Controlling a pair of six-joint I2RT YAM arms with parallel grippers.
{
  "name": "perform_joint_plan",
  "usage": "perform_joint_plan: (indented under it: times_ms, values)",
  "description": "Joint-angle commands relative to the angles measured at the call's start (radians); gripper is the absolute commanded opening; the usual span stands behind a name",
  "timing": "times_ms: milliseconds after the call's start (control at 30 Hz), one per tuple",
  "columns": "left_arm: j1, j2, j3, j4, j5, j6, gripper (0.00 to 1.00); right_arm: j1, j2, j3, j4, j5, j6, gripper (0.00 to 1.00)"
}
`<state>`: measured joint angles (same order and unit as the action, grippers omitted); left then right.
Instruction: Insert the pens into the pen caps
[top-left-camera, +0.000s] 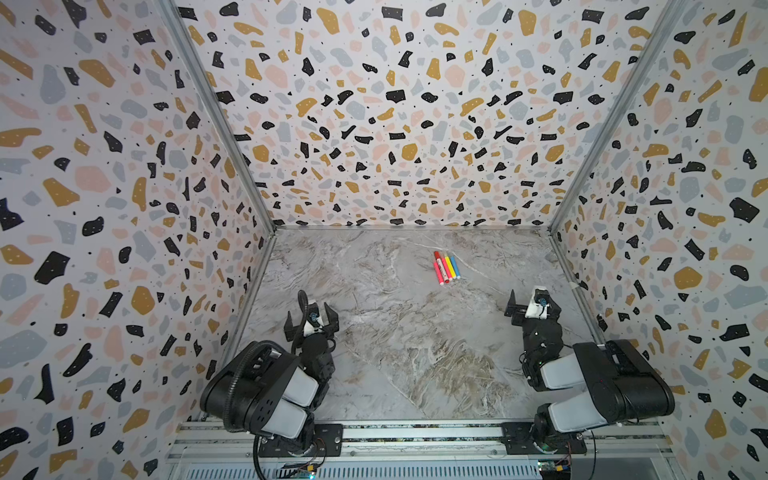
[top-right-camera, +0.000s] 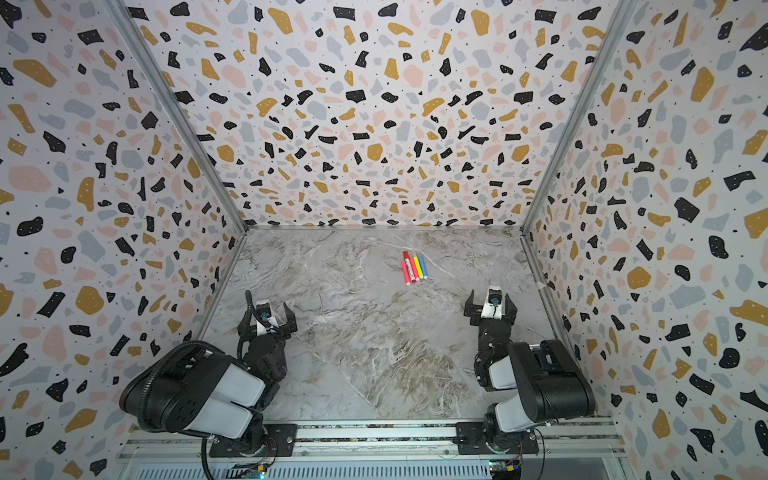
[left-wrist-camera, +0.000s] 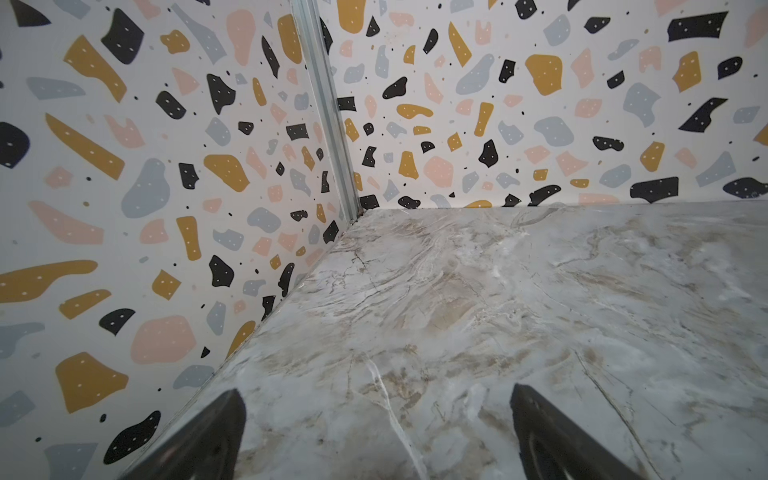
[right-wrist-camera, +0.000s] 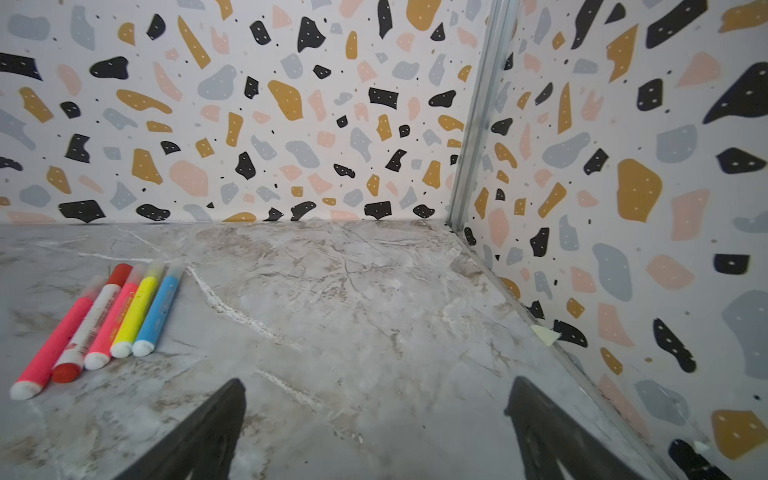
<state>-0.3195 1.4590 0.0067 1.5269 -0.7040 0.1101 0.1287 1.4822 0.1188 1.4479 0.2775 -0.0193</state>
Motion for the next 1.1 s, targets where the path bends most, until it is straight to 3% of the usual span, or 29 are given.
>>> perform_joint_plan:
  times_ms: [0, 167, 267, 367, 733, 1067]
  values:
    - [0.045, -0.049, 0.009, -0.015, 0.047, -0.045, 0.99, 0.016, -0.005, 0.008, -0.046, -0.009, 0.018, 0.99]
    - [0.158, -0.048, 0.152, -0.297, 0.153, -0.138, 0.99, 0.022, -0.004, -0.003, -0.022, -0.001, 0.018, 0.99]
    - [0.175, -0.042, 0.16, -0.306, 0.169, -0.148, 0.99, 0.02, 0.0, 0.003, -0.03, -0.002, 0.019, 0.99]
    - [0.178, -0.043, 0.159, -0.307, 0.173, -0.151, 1.0, 0.012, 0.013, 0.074, -0.162, -0.021, 0.028, 0.99]
    - [0.178, -0.053, 0.151, -0.299, 0.174, -0.151, 0.99, -0.046, 0.009, 0.087, -0.201, -0.163, 0.036, 0.99]
    - [0.178, -0.054, 0.15, -0.298, 0.175, -0.151, 1.0, -0.047, 0.004, 0.082, -0.195, -0.162, 0.032, 0.99]
